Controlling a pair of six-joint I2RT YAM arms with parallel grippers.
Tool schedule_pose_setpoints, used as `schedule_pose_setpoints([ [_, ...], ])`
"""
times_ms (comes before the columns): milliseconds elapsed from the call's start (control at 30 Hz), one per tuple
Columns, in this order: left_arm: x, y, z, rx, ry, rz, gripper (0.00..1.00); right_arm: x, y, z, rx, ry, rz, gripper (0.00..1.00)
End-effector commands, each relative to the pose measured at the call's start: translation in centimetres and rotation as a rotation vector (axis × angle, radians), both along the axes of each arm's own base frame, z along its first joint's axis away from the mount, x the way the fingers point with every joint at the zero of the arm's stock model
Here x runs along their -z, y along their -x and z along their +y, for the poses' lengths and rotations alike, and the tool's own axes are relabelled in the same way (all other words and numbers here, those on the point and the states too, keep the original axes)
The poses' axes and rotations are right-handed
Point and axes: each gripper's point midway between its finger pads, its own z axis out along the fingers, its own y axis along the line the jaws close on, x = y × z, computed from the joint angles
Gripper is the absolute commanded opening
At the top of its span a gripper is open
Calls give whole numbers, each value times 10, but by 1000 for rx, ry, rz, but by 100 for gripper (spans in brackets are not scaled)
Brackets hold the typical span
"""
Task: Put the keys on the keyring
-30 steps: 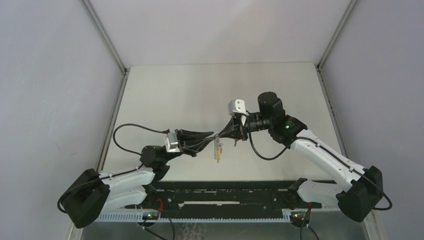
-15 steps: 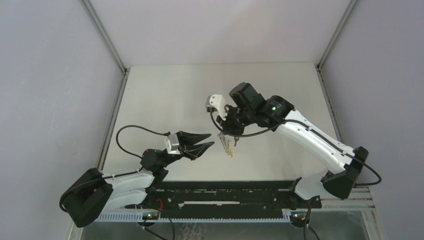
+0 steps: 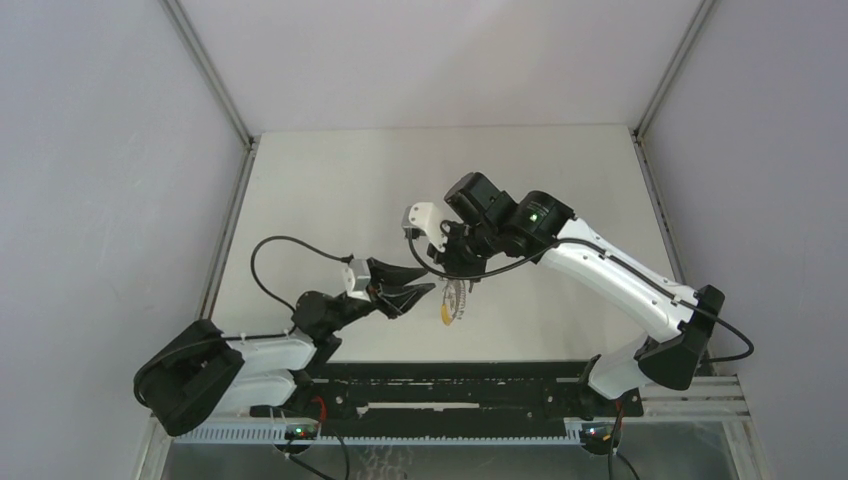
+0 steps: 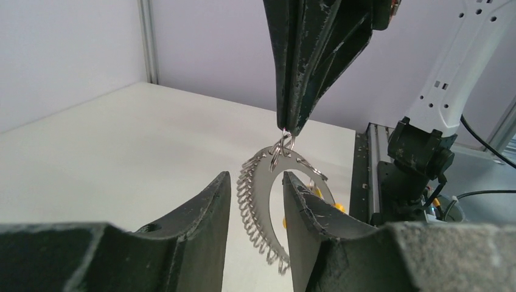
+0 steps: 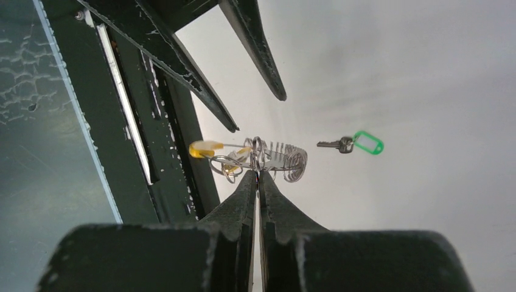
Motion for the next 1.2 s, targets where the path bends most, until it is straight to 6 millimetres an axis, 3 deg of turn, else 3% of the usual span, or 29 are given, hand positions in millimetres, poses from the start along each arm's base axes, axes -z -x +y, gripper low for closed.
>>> schedule_pose_setpoints([
  [0, -36, -8, -4, -2, 83, -44, 42, -27, 4, 5, -40, -80, -63, 0],
  [233, -40, -17, -17, 21, 89, -8, 43, -32, 10, 13, -84, -96, -72, 0],
  [367, -29, -29, -22, -3, 81, 47, 42, -39, 15, 14, -119, -121, -90, 0],
  [500, -16, -42, -13, -93, 78, 91, 43, -47, 20, 9, -143, -160, -124, 0],
  [633, -17, -44, 1, -127, 91, 92, 44, -49, 16, 0, -121, -167, -146, 0],
  [800, -30, -30, 11, -99, 73, 10, 45, -45, 10, -8, -98, -139, -155, 0],
  [933, -46, -2, 9, 7, 40, -94, 45, -42, 6, -10, -85, -119, -165, 0],
  [1167, -54, 27, -8, 195, -10, -153, 45, -38, 3, -7, -96, -100, -172, 0],
])
